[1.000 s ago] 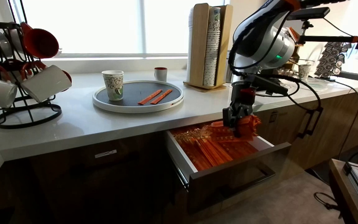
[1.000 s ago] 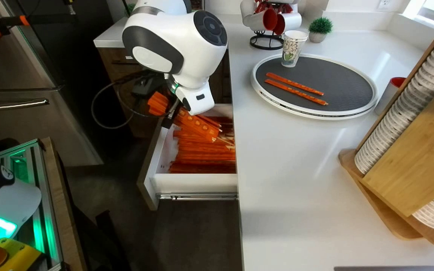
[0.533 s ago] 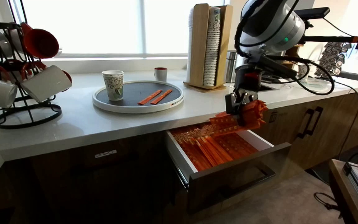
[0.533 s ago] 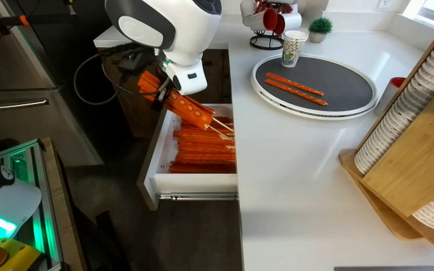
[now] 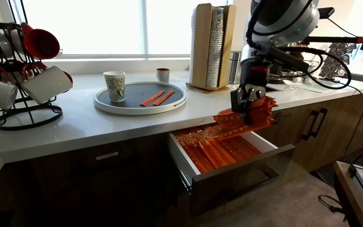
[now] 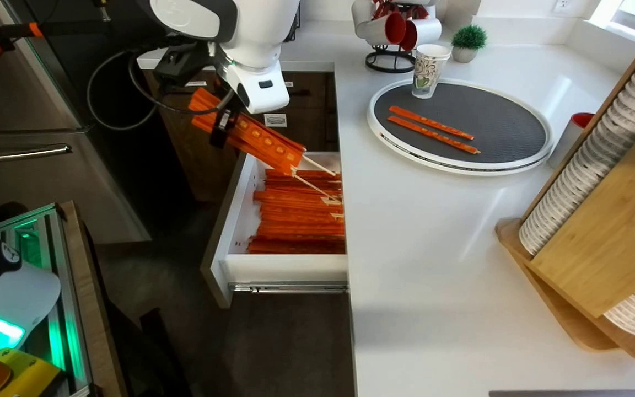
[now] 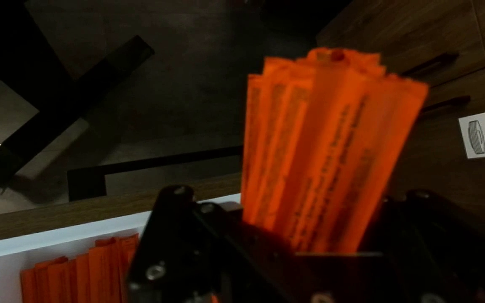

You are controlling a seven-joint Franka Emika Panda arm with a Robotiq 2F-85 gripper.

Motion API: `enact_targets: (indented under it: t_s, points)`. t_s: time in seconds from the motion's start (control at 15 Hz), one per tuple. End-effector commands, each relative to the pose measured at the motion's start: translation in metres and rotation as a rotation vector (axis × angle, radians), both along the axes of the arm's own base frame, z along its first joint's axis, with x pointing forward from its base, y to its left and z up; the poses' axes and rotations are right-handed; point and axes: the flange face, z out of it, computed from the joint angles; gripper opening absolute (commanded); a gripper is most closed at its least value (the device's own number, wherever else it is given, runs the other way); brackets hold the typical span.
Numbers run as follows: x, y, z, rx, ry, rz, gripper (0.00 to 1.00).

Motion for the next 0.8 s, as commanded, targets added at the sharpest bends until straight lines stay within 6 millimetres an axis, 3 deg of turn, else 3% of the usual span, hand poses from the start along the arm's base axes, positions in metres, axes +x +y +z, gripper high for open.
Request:
enact_targets:
  t_s: [0.0,0.73]
  points:
    - [-0.009,0.011,0.0,-0.045,-0.005,0.009,0.0]
    - [-0.011,0.02,-0.016,-0.212,-0.137,0.039,0.0]
